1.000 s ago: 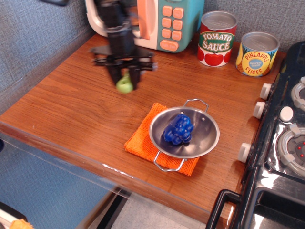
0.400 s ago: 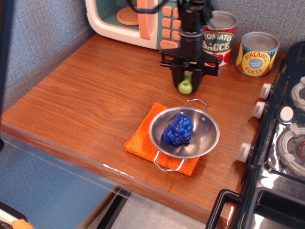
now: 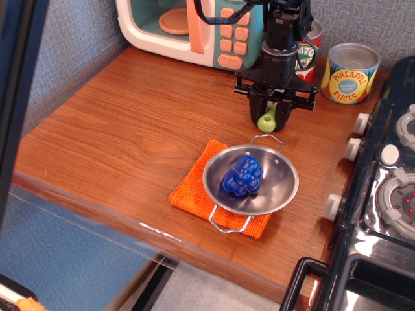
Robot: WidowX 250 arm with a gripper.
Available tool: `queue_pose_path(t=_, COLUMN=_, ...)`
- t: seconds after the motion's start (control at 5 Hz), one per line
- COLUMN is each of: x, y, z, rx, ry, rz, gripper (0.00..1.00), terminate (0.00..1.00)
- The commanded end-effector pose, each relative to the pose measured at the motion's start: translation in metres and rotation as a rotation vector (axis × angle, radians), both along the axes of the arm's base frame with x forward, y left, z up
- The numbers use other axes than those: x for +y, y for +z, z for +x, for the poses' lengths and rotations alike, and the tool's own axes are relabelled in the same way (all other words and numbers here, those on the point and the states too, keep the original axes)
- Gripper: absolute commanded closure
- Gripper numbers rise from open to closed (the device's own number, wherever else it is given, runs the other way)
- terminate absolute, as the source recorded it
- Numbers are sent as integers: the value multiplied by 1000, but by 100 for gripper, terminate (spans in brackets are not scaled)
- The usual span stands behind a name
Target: Move the green handled item to the top of a pot
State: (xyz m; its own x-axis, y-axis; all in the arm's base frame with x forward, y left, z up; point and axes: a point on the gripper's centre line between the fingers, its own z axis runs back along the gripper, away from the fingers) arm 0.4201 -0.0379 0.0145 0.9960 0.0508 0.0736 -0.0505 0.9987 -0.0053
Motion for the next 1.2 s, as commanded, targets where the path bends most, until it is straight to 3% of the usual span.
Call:
queue_pose_path(t=0.0, x=5, y=39, z=-3, rx=-73, ry=76, rz=-14, gripper=0, terminate=0)
queue_pose_path(t=0.4, x=3, y=55, z=-5, rx=-101, ry=45, rz=-35, gripper=0, terminate=0)
queue_pose_path(t=0.6, x=1, y=87, z=-14, rx=-168, ry=29, rz=-43, gripper=0, terminate=0)
queue_pose_path(t=0.8, x=7, y=111, z=-35, rx=-179, ry=72, rz=-69, gripper=0, terminate=0)
queue_pose_path(t=1.0, x=17, y=116, z=-57, rx=-176, ry=106, rz=-81, gripper=0, terminate=0)
